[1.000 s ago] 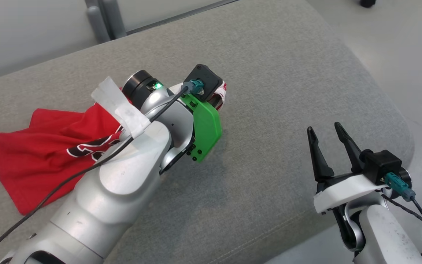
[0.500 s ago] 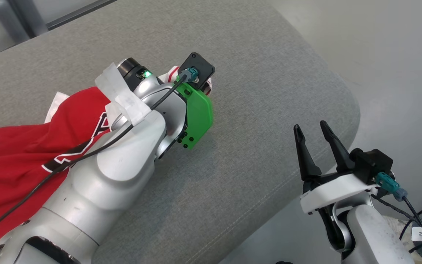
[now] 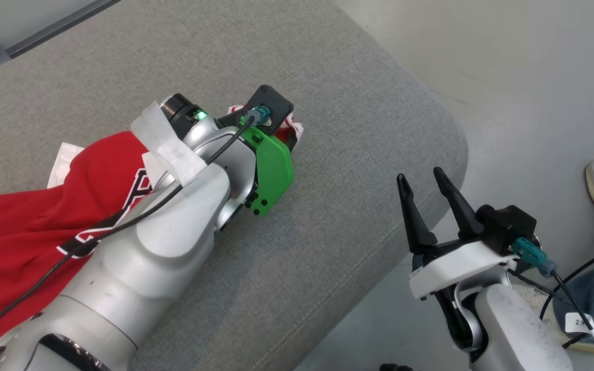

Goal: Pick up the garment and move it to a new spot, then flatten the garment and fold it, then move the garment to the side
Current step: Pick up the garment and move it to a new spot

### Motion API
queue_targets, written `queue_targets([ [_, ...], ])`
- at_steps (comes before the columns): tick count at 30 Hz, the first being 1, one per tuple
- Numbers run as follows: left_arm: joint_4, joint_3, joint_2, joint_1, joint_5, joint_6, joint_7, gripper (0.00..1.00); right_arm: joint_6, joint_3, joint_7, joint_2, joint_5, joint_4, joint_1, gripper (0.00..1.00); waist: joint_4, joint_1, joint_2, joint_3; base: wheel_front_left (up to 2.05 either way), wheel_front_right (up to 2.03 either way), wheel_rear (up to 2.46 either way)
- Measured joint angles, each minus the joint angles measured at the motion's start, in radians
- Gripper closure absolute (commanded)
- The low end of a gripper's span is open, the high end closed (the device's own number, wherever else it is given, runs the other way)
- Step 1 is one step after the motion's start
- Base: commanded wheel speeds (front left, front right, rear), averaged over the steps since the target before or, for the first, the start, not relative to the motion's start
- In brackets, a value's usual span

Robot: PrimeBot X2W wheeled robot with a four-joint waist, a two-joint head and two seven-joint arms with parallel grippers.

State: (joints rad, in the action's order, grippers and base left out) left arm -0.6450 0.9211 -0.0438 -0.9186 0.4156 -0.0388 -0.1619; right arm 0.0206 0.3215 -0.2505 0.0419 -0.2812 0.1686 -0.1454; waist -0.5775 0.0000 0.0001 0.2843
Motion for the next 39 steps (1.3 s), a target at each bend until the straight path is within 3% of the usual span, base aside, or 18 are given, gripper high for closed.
queue_targets([
  [8, -0.008, -0.005, 0.0, 0.047, 0.097, 0.009, -0.008, 0.0, -0.008, 0.024, 0.0, 0.001, 0.015, 0.052, 0.0, 0.0, 0.004, 0.0, -0.0001, -0.039, 0.0, 0.0, 0.0],
  [9, 0.006, -0.005, -0.001, 0.067, 0.139, -0.003, -0.023, 0.0, -0.012, 0.024, 0.0, 0.0, 0.022, 0.059, 0.001, 0.0, 0.006, 0.0, -0.0001, -0.045, 0.0, 0.0, 0.0],
  [10, 0.05, 0.021, -0.004, 0.116, 0.249, -0.042, -0.065, 0.0, -0.011, 0.009, 0.0, 0.0, 0.041, 0.068, 0.006, 0.0, 0.012, 0.0, -0.0001, -0.059, 0.0, 0.0, 0.0],
  [12, 0.098, 0.068, -0.002, 0.157, 0.321, -0.058, -0.097, 0.0, -0.011, -0.011, 0.0, 0.002, 0.049, 0.074, 0.012, 0.0, 0.025, 0.0, 0.0, -0.068, 0.0, 0.0, 0.0],
  [17, 0.123, 0.152, 0.001, 0.146, 0.27, -0.057, -0.125, 0.0, -0.012, -0.036, 0.0, 0.003, 0.062, 0.075, 0.012, 0.0, 0.076, 0.0, 0.0, -0.084, 0.0, 0.0, 0.0],
  [23, 0.106, 0.194, -0.001, 0.086, 0.128, -0.011, -0.091, 0.0, -0.022, -0.047, 0.0, 0.003, 0.072, 0.078, 0.012, 0.0, 0.144, 0.0, -0.0001, -0.102, 0.0, 0.0, 0.0],
  [27, 0.114, 0.206, -0.001, 0.073, 0.121, 0.004, -0.074, 0.0, -0.027, -0.051, 0.0, 0.002, 0.081, 0.081, 0.015, 0.0, 0.181, 0.0, 0.0, -0.112, 0.0, 0.0, 0.0],
  [32, 0.145, 0.199, 0.001, 0.073, 0.127, 0.026, -0.045, 0.0, -0.029, -0.067, 0.0, 0.003, 0.084, 0.08, 0.042, 0.0, 0.221, 0.0, -0.0001, -0.121, 0.0, 0.0, 0.0],
  [39, 0.152, 0.106, 0.002, 0.1, 0.147, 0.105, 0.047, 0.0, -0.041, -0.091, 0.0, 0.023, 0.112, 0.053, 0.045, 0.0, 0.284, 0.0, -0.0001, -0.126, 0.0, 0.0, 0.0],
])
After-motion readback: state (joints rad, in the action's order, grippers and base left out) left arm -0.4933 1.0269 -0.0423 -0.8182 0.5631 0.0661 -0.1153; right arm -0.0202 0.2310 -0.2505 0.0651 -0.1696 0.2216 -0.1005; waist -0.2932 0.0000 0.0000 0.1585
